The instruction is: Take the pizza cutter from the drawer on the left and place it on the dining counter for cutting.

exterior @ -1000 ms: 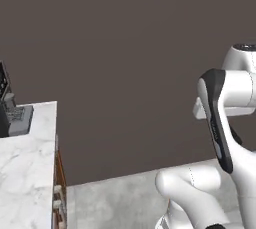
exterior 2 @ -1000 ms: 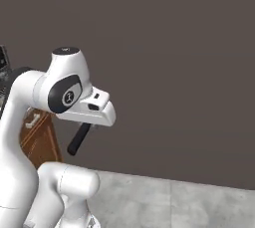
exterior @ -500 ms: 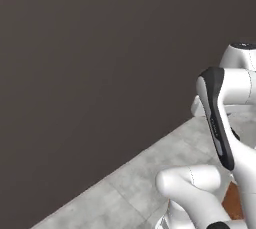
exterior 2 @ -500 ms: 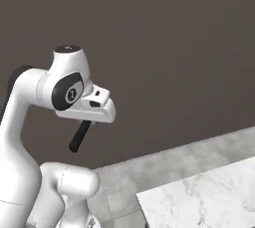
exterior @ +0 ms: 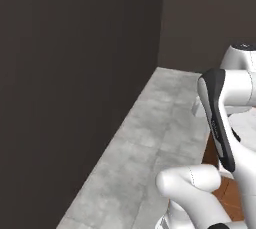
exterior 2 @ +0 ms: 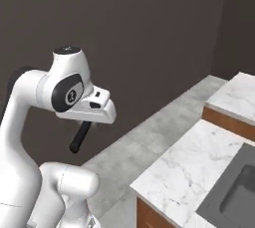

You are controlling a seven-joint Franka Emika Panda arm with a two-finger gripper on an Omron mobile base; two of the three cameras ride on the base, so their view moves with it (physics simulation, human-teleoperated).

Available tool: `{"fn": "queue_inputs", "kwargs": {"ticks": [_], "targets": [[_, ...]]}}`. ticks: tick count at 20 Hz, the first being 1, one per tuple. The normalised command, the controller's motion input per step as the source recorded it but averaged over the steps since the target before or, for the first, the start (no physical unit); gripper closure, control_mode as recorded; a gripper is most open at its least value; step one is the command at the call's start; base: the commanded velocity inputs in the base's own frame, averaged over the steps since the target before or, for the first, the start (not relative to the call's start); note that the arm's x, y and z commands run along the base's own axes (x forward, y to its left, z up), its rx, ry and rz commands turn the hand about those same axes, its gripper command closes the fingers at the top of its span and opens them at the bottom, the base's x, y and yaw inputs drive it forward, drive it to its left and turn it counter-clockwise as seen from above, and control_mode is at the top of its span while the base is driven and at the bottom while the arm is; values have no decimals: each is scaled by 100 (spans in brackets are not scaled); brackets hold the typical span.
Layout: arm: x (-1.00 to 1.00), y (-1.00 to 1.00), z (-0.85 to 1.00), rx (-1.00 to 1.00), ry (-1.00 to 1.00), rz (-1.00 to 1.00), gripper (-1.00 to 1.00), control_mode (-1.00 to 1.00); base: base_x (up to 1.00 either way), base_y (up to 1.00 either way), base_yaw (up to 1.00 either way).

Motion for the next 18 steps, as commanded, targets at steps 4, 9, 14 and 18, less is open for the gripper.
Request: {"fn": "queue_inputs", "kwargs": {"ticks": [4,9,14,18], "targets": [[0,0,0,0,0,0,100,100,0,86,-71],[0,0,0,0,0,0,100,100,38,85,-67],[0,0,0,0,0,0,100,100,69,99,-54],[0,0,0,0,0,0,100,100,85,100,-42]]}}
